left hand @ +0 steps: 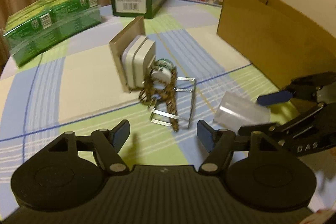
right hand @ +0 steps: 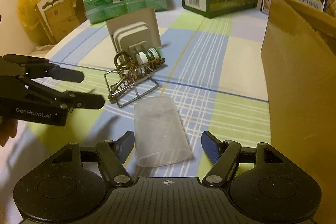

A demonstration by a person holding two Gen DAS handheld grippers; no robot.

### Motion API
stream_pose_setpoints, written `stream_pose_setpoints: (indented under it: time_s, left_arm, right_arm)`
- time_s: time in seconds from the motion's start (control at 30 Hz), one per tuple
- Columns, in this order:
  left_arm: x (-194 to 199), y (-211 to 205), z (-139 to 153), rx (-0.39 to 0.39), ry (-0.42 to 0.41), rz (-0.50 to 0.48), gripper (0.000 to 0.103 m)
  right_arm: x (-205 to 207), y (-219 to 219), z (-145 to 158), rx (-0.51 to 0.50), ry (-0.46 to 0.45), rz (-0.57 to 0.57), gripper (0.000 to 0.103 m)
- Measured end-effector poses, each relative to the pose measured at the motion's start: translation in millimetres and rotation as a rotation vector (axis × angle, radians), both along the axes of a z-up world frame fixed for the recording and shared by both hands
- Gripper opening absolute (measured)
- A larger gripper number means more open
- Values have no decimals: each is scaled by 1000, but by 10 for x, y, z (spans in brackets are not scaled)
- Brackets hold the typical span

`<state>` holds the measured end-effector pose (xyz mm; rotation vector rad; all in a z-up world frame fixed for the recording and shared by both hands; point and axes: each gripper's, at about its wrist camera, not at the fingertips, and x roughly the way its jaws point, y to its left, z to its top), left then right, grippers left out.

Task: Organize rigid objects
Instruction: 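Grasp the metal wire rack with the left tool while the right tool approaches the clear cup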

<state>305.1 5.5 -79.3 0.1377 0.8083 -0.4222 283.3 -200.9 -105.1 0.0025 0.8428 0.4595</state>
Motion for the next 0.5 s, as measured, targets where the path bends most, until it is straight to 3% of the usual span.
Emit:
stream_pose_setpoints:
  time_s: [0.07, 0.1, 0.37, 0.5]
  left_arm:
    - [47, -37, -10, -13, -7, -19, 66]
    - [68, -56, -18, -14, -11, -26, 66]
    - [216, -148, -163, -8, -13, -44, 65]
    - [225, -167, -156, -12, -21, -32, 51]
  right_arm:
    - [-7, -2, 20, 2, 5, 2, 53]
    - [-17, 0, 35, -6, 1, -2, 51]
    - [-11, -17, 64, -15, 1, -30, 50]
    - [1, -45, 63, -7, 14, -47, 50]
